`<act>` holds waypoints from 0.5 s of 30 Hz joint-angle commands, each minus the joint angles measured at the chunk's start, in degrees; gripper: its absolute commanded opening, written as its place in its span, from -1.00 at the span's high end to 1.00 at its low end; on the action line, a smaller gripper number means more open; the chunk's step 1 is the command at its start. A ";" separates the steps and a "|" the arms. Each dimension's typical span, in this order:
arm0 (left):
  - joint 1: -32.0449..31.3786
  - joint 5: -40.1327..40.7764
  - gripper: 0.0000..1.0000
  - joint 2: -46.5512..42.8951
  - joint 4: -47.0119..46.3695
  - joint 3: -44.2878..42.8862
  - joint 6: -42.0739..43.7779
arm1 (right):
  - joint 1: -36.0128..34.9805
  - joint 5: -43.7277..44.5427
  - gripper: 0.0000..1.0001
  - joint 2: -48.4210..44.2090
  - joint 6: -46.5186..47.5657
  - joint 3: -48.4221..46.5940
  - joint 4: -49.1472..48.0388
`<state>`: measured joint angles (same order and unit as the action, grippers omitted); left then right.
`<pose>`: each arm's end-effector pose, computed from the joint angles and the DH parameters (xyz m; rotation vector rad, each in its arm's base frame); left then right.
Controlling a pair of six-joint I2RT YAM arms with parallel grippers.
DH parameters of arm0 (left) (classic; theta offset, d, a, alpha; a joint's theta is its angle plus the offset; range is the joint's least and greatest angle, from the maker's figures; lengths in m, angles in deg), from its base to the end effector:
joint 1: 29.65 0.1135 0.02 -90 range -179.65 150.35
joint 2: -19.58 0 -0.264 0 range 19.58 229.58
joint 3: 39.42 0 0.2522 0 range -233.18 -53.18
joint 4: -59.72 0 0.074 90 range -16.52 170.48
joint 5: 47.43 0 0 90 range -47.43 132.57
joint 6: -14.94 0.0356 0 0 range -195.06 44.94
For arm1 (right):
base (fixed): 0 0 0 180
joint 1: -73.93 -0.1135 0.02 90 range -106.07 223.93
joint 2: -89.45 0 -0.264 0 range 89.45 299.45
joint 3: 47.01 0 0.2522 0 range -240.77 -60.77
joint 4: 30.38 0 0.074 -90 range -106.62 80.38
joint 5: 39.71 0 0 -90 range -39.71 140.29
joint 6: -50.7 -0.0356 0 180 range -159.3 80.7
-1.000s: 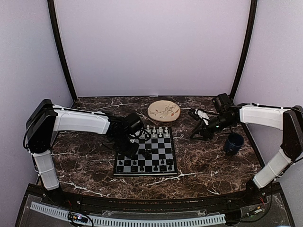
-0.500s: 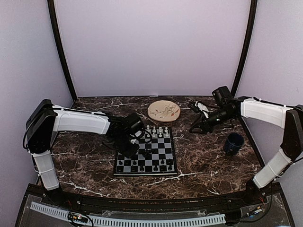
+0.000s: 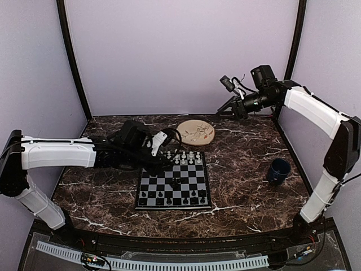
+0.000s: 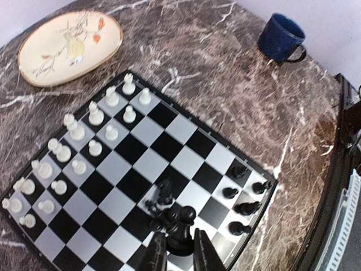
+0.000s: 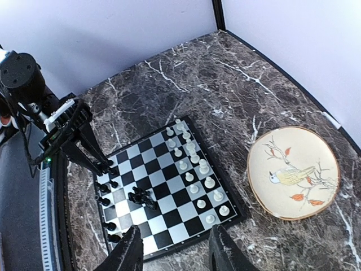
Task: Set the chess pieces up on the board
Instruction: Pick up the pawn from the chessboard, then pass from the left arm to the right
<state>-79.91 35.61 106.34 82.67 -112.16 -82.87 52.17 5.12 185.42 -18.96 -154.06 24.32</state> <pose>0.2122 -0.2620 0.2502 0.8973 2.1177 -0.6789 0.3312 0.1594 0.3562 -1.1502 1.9026 0.9220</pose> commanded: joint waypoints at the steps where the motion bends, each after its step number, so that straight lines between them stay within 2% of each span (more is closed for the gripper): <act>1: -0.52 -4.66 0.81 -2.31 -17.35 3.81 -0.02 | -2.66 -8.73 0.18 4.46 -8.59 -2.73 2.40; 6: -0.98 -5.11 0.81 -1.93 -24.29 4.91 -0.61 | -7.35 -11.72 0.17 10.08 -9.16 -4.77 6.07; 15: -1.33 -4.82 0.81 -0.70 -27.80 4.52 -0.89 | -11.02 -18.71 0.15 13.39 -18.91 -2.61 -0.40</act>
<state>-80.94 31.46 105.51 58.19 -107.79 -83.27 42.03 -8.93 198.38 -33.06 -156.49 27.56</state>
